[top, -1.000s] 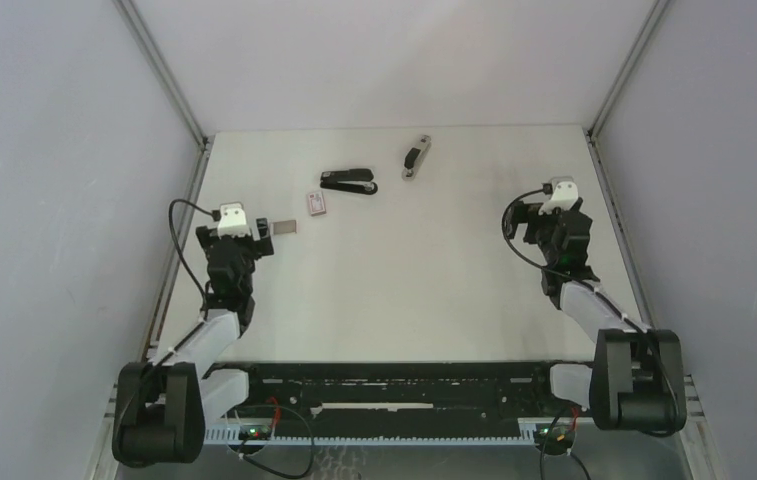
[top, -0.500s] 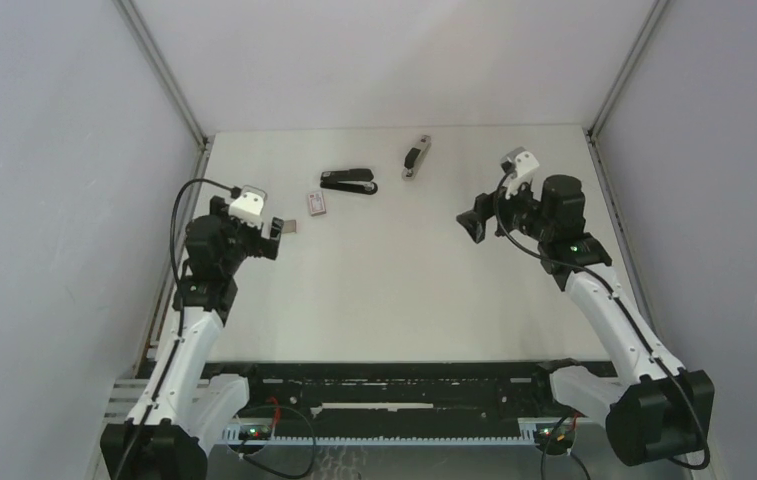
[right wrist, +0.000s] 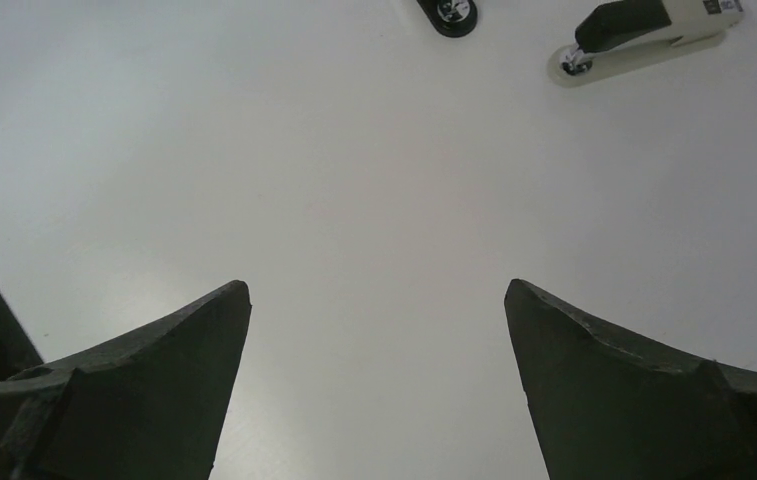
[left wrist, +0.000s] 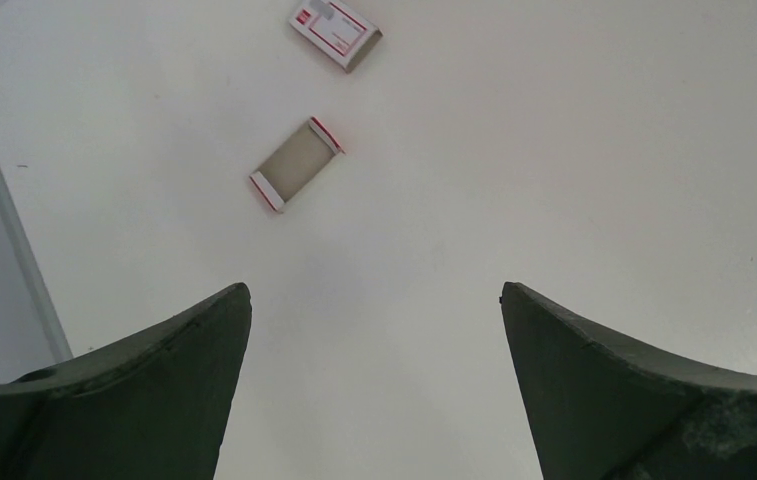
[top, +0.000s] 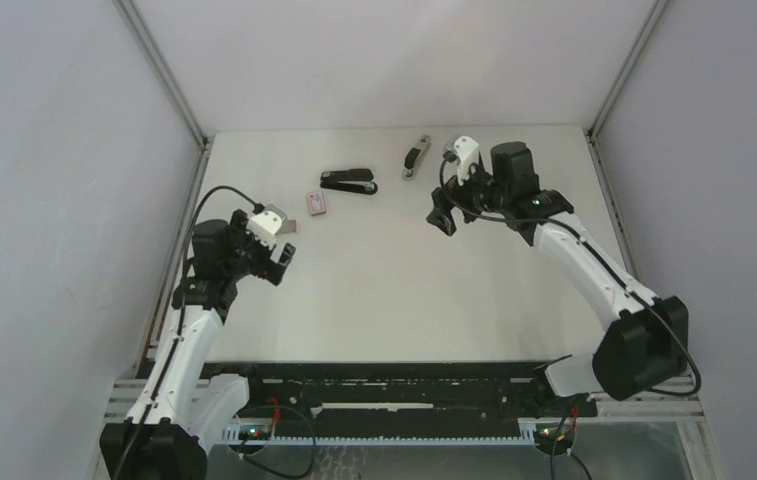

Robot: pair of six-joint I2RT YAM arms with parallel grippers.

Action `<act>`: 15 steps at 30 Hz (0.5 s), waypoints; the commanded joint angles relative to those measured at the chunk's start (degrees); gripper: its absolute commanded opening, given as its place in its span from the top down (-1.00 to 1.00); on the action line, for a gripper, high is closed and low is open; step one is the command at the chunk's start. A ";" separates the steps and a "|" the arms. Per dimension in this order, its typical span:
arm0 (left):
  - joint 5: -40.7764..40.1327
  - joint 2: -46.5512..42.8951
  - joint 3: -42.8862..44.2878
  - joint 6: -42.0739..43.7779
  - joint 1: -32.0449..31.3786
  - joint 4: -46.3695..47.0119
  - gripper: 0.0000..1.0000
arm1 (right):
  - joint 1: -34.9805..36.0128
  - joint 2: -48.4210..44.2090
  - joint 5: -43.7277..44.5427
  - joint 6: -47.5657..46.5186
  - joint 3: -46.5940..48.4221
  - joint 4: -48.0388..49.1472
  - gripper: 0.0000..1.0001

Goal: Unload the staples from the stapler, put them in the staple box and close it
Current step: Move the stapler to the center of the board.

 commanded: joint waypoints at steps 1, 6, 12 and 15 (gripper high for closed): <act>3.61 -0.94 -1.74 2.92 0.39 -0.46 -0.99 | 1.09 7.02 0.63 -5.07 8.84 -0.38 -1.00; 5.20 0.47 -1.96 3.33 0.39 -0.62 -0.99 | 2.64 15.29 1.76 -6.57 16.39 0.85 -1.00; 7.43 0.82 -2.77 4.27 0.38 -0.56 -0.99 | 4.46 26.98 3.15 -9.08 30.00 -3.36 -1.00; 7.84 0.34 -3.31 3.42 0.39 0.60 -0.99 | 5.25 33.00 5.52 -10.21 37.29 -4.58 -1.00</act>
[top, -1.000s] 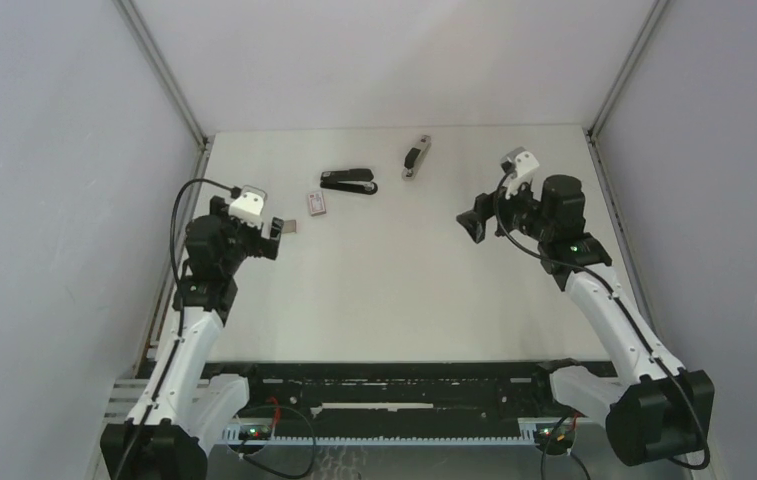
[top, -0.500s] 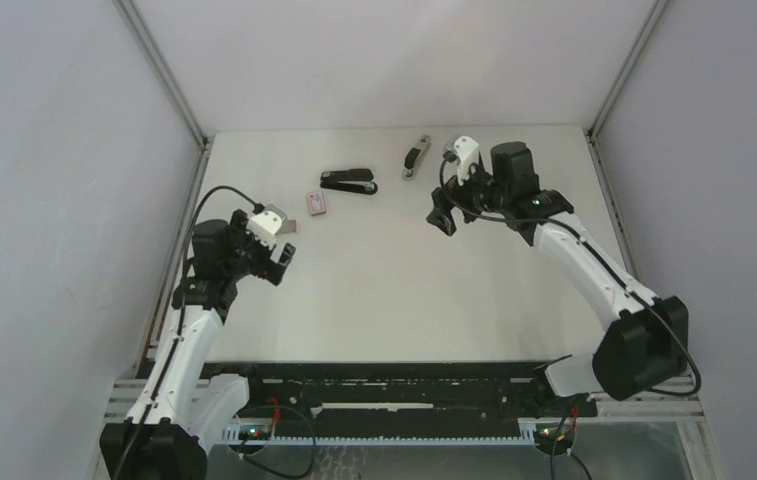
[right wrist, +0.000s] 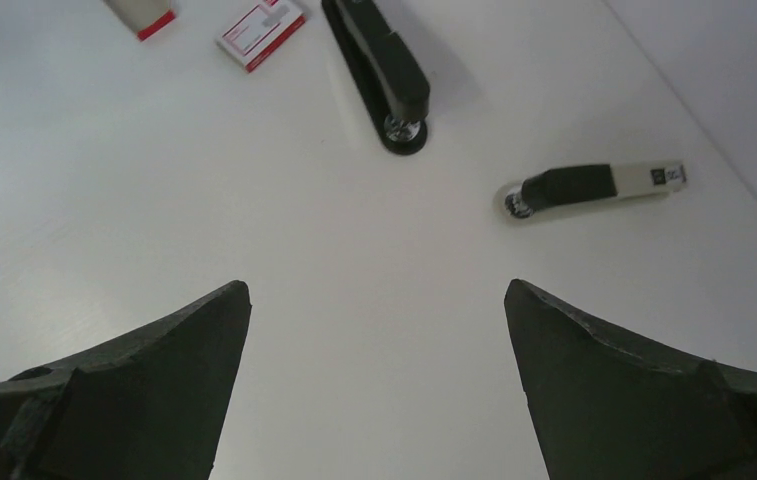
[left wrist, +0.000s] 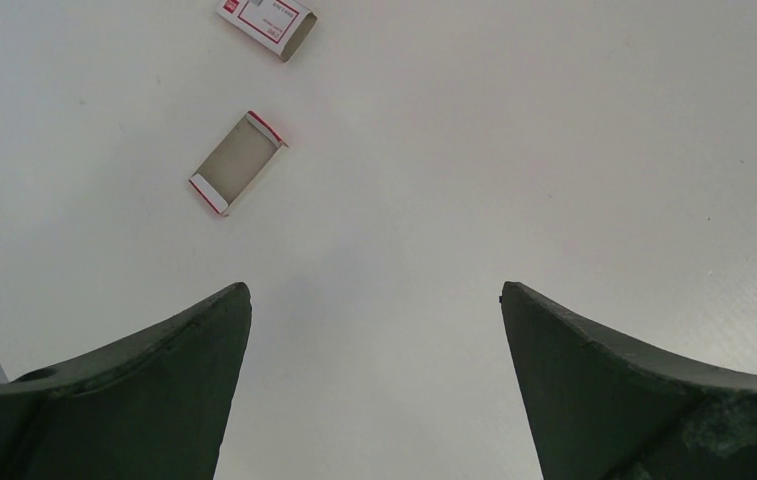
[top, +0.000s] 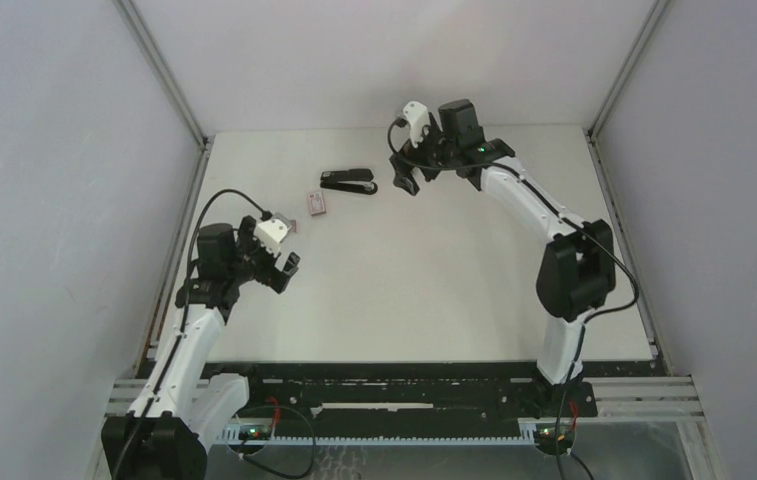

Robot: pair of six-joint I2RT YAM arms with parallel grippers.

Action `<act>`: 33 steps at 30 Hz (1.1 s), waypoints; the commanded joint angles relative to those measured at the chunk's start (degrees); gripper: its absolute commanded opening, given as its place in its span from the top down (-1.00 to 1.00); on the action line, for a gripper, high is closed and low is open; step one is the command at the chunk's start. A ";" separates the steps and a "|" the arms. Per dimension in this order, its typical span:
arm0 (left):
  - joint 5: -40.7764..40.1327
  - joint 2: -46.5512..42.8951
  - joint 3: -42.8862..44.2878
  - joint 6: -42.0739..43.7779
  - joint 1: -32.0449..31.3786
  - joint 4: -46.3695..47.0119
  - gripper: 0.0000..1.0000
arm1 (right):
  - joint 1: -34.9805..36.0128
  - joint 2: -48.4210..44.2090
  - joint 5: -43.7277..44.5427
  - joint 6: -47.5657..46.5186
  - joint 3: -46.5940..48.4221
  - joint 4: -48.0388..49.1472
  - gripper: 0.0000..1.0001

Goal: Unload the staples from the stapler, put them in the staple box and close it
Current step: Move the stapler to the center of the board.

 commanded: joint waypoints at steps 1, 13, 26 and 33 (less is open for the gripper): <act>2.49 -0.90 -1.16 0.51 0.43 2.24 -0.99 | 1.56 6.63 3.80 -2.82 10.28 -1.62 -1.00; 1.64 0.34 -2.07 2.30 0.43 3.09 -1.00 | 6.43 23.19 10.22 -7.67 27.51 -7.19 -1.00; 1.98 0.88 -2.49 3.35 0.39 3.09 -0.99 | 7.30 31.32 11.64 -6.98 32.52 0.90 -0.93; 1.77 2.17 -2.59 3.76 0.38 3.00 -0.99 | 6.68 35.22 7.37 -4.76 37.41 1.74 -0.88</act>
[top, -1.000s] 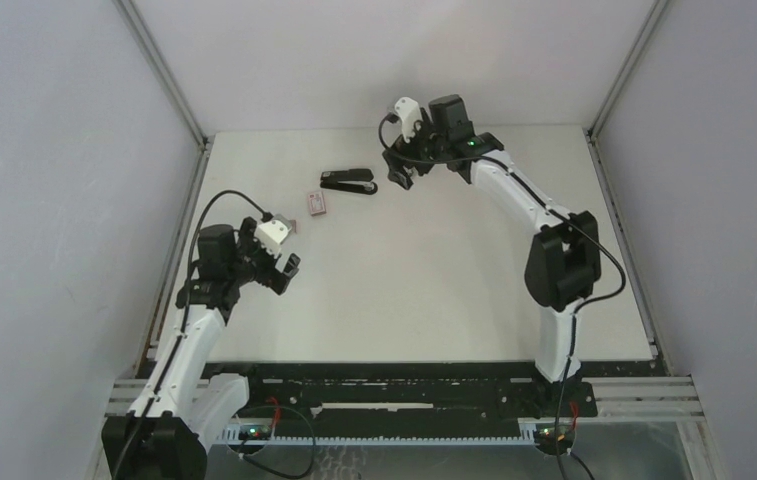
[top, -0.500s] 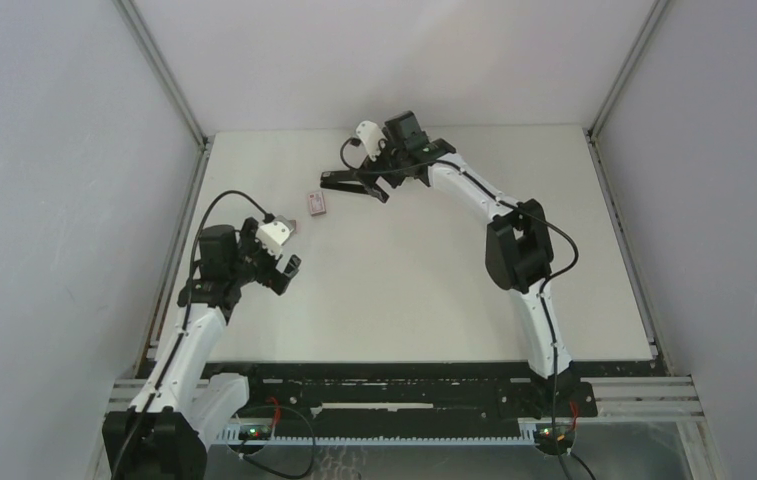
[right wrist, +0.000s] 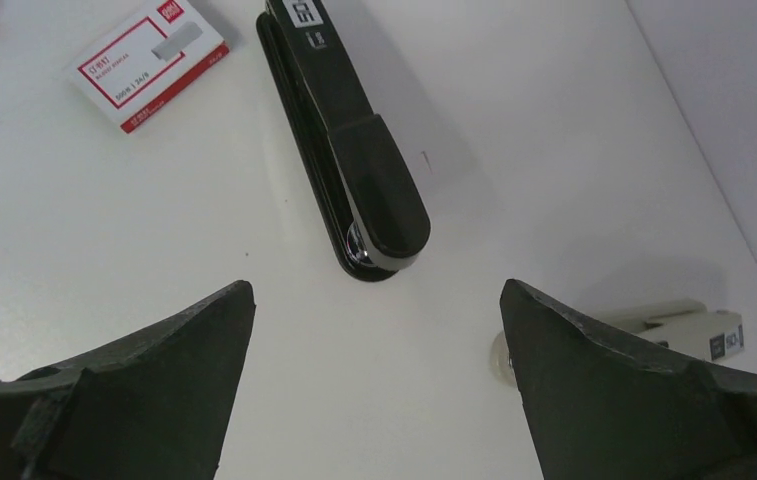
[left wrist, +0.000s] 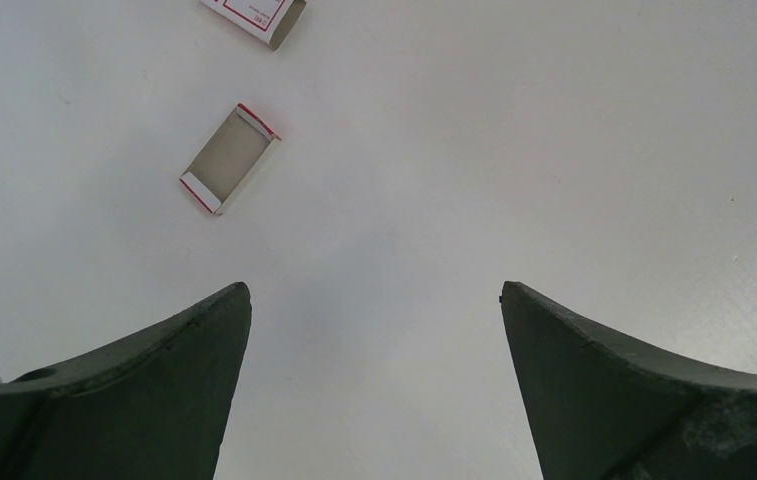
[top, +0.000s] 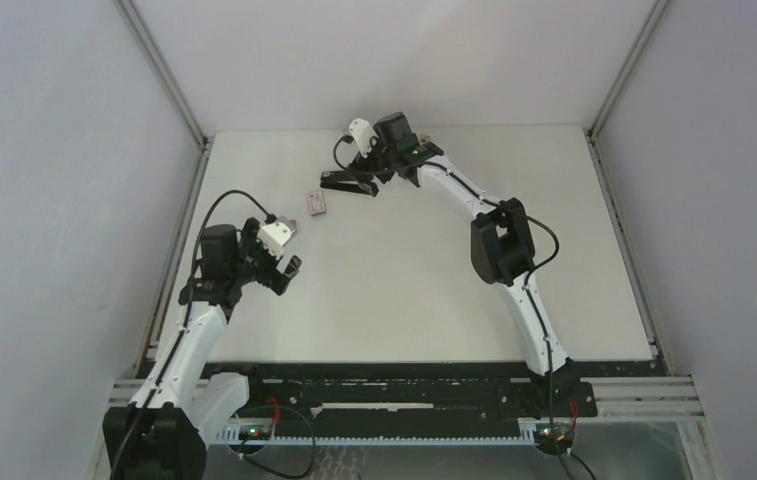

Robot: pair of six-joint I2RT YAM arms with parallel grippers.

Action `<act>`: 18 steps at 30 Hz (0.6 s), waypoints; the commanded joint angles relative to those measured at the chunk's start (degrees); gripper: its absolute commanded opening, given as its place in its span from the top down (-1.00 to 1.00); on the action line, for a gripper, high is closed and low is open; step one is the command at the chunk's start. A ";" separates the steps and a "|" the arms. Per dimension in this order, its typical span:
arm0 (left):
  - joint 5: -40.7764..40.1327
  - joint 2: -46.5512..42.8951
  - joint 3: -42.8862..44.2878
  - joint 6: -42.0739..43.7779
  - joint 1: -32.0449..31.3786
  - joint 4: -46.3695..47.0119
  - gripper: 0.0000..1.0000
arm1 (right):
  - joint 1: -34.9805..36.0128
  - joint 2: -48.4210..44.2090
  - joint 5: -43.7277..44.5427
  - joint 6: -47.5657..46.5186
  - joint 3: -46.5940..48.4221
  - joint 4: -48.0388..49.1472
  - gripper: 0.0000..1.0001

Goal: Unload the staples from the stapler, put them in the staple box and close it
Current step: Move the stapler to the center of the board.

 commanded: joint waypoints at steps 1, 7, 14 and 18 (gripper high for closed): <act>1.38 0.89 -0.93 1.39 0.38 1.23 -1.00 | -0.74 1.59 -5.11 2.53 5.44 3.17 -0.87; 0.42 2.82 -0.67 1.68 0.38 1.15 -1.00 | -2.12 4.99 -11.74 3.94 9.02 2.40 -0.76; -0.09 4.75 0.32 1.65 0.38 0.26 -0.99 | -2.54 6.82 -13.35 2.70 9.28 3.17 -0.74; -0.10 5.28 0.41 1.61 0.38 0.17 -0.99 | -2.67 8.30 -11.22 2.67 9.76 4.49 -0.76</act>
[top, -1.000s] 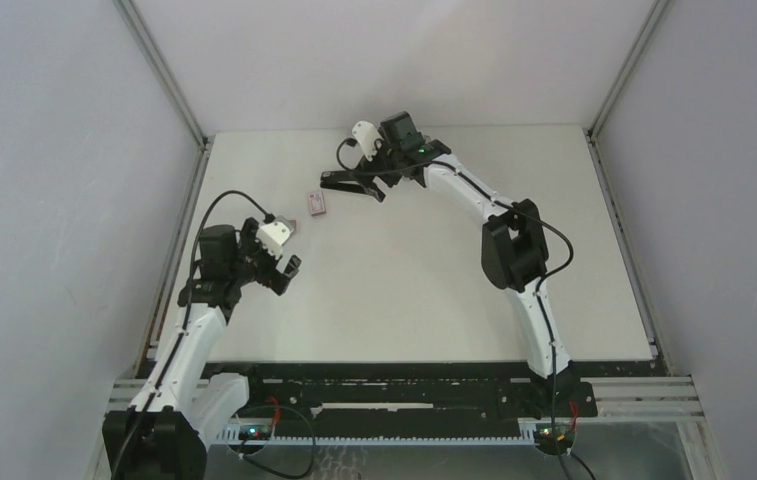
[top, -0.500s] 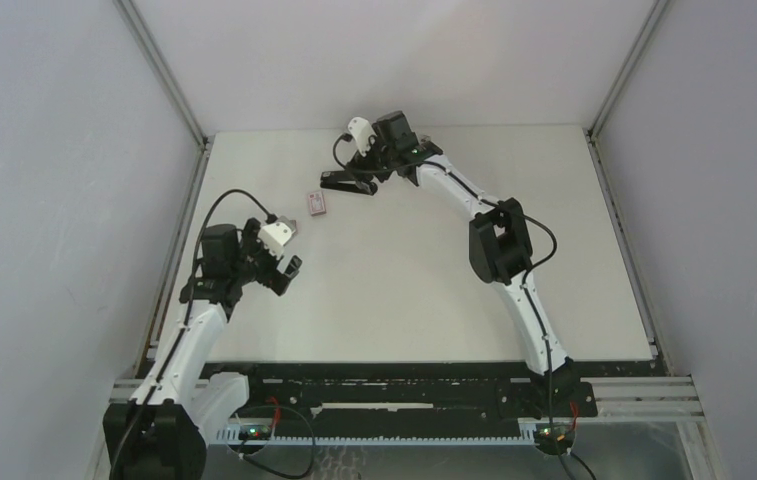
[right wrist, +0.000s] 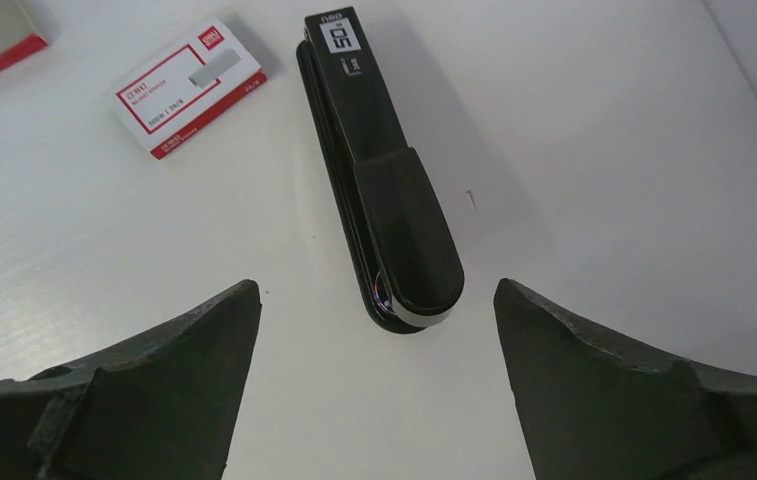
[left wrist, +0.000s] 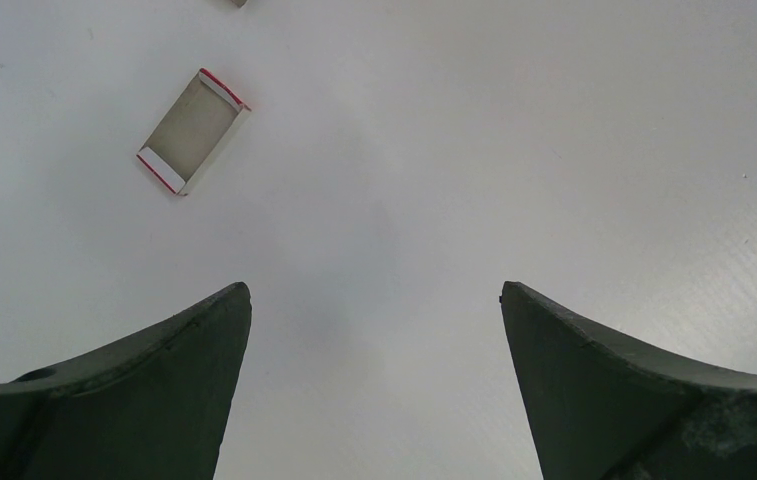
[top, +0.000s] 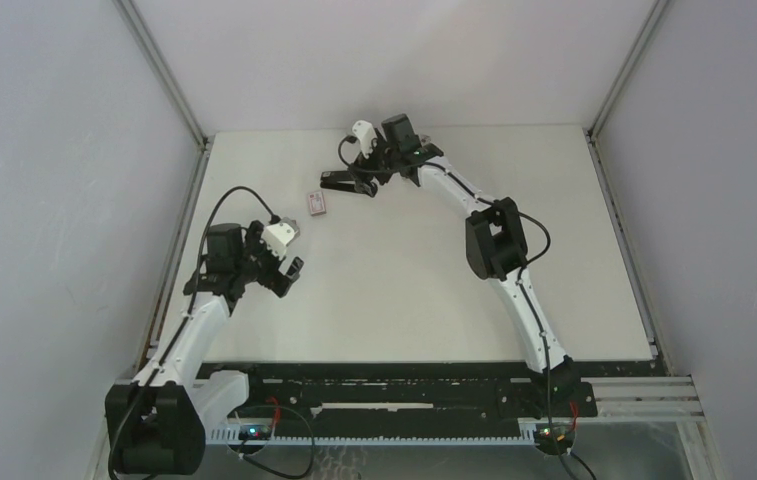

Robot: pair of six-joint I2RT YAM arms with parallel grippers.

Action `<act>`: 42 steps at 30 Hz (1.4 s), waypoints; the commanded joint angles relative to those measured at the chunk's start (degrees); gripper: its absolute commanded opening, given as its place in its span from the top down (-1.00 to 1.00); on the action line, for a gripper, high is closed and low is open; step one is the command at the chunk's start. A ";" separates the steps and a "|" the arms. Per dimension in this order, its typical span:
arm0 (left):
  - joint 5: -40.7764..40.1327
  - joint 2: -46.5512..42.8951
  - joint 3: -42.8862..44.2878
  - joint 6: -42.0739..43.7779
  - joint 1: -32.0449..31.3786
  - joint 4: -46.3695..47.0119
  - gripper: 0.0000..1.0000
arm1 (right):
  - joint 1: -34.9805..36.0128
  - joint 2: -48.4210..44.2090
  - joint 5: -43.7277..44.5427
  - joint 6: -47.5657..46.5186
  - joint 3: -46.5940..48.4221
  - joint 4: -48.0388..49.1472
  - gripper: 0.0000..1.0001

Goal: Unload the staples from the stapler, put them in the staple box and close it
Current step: Move the stapler to the center of the board.

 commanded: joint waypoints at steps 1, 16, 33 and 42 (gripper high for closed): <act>0.40 0.33 0.45 0.88 0.38 0.33 -0.99 | -0.29 1.29 0.81 -0.03 2.71 3.74 -0.76; 1.18 1.79 0.68 1.33 0.38 0.15 -0.99 | 1.76 1.51 0.45 -5.64 1.93 2.55 -0.42; 3.13 1.78 0.76 1.90 0.38 -0.55 -0.99 | 3.21 1.43 4.69 -0.04 2.11 5.78 0.33; 3.51 1.35 0.82 1.89 0.45 -0.78 -0.99 | 3.77 -0.02 8.04 0.00 0.47 5.33 0.69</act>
